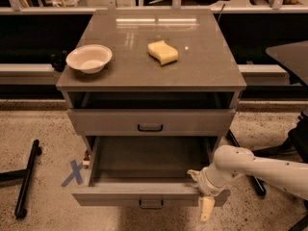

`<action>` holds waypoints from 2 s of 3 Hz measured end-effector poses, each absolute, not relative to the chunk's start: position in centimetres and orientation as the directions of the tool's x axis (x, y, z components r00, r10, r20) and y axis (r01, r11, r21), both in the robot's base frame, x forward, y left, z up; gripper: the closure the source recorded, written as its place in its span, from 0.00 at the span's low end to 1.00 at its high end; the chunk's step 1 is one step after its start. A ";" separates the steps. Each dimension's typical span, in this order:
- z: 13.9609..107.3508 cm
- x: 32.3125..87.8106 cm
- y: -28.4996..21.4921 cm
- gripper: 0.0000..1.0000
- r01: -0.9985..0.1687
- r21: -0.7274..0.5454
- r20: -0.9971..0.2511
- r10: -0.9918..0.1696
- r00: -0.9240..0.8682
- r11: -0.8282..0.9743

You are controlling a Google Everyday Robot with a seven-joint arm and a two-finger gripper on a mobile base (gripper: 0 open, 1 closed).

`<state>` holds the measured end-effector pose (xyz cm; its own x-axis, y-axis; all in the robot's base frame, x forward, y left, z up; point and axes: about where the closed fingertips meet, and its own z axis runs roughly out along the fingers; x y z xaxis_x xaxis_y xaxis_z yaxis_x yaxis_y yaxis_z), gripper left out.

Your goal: Open middle drawer

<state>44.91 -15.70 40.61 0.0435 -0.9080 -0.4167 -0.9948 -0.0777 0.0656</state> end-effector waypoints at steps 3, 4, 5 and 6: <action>41.4 42.0 -14.9 0.49 -0.986 0.042 -0.427 -0.895 0.131 -0.164; 41.4 41.5 -14.9 0.72 -0.983 0.038 -0.430 -0.891 0.144 -0.177; 41.2 41.4 -14.8 0.69 -0.983 0.041 -0.431 -0.891 0.144 -0.178; 41.2 41.3 -14.7 0.39 -0.983 0.043 -0.432 -0.890 0.144 -0.179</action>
Offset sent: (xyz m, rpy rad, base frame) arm -0.0303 0.0107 0.0149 0.0113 -0.0350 0.0953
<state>41.30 -14.72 41.16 0.1437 -0.8903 -0.4321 -0.9828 -0.1794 0.0429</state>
